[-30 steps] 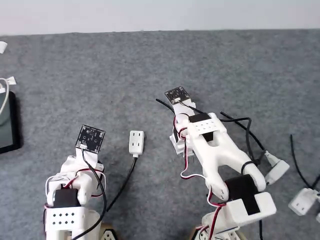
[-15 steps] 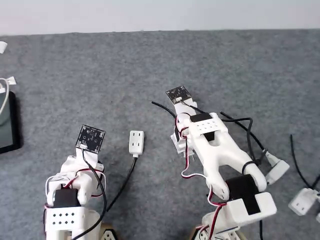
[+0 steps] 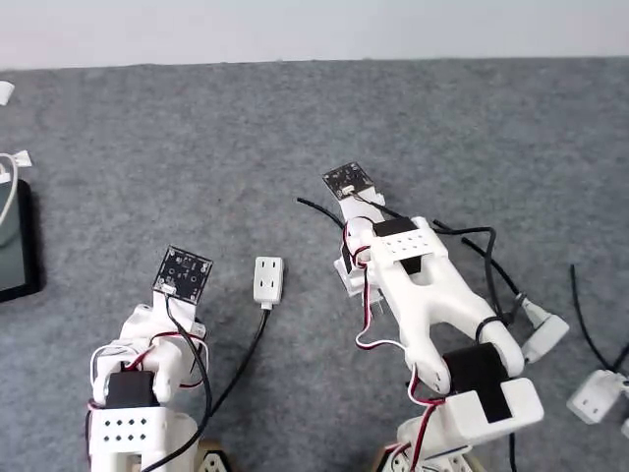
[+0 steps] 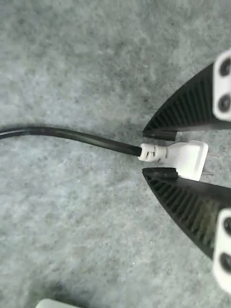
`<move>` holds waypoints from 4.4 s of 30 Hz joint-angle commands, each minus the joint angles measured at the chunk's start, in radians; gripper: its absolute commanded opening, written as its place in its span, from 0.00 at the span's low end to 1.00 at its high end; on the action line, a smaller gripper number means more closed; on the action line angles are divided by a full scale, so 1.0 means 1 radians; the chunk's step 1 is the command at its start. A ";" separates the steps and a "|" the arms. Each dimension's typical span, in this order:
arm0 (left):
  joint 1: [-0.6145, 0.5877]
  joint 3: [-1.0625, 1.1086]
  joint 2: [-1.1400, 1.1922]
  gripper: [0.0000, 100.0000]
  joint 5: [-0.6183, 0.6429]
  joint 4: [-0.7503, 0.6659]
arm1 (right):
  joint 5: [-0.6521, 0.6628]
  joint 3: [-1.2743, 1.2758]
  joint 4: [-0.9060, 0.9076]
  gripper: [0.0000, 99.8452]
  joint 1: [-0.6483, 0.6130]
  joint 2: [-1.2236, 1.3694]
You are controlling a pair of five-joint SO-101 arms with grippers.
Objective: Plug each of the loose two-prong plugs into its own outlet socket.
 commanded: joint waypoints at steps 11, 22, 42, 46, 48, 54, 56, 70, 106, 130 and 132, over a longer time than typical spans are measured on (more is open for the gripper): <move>0.005 -0.028 -0.002 0.03 -0.009 -0.005 | 0.011 -0.127 0.035 0.01 0.022 0.064; 0.003 -0.047 0.008 0.03 0.107 -0.017 | -0.015 -0.025 0.234 0.01 -0.045 -0.438; 0.005 -0.334 0.738 0.01 0.014 -0.100 | 0.048 -0.146 0.282 0.01 -0.559 -0.809; 0.005 -0.334 0.738 0.01 0.011 -0.095 | 0.044 -0.054 0.173 0.01 -0.615 -0.808; 0.005 -0.334 0.738 0.01 -0.012 -0.094 | 0.020 -0.012 0.131 0.01 -0.615 -0.808; 0.034 -0.297 0.658 0.01 -0.052 -0.068 | 0.008 0.061 0.073 0.01 -0.615 -0.808; 0.051 -0.260 0.588 0.01 -0.068 -0.068 | 0.005 0.069 0.064 0.01 -0.615 -0.802; 0.110 -0.015 -0.052 0.01 -0.089 0.092 | -0.012 0.043 0.025 0.01 -0.613 -0.648; 0.006 -0.005 -0.178 0.01 0.083 0.098 | 0.112 -0.239 -0.160 0.01 -0.357 -0.061; 0.003 0.004 -0.180 0.03 0.083 0.095 | 0.132 -0.152 -0.157 0.01 -0.355 -0.018; 0.003 0.004 -0.180 0.03 0.083 0.095 | 0.132 -0.118 -0.196 0.01 -0.357 0.019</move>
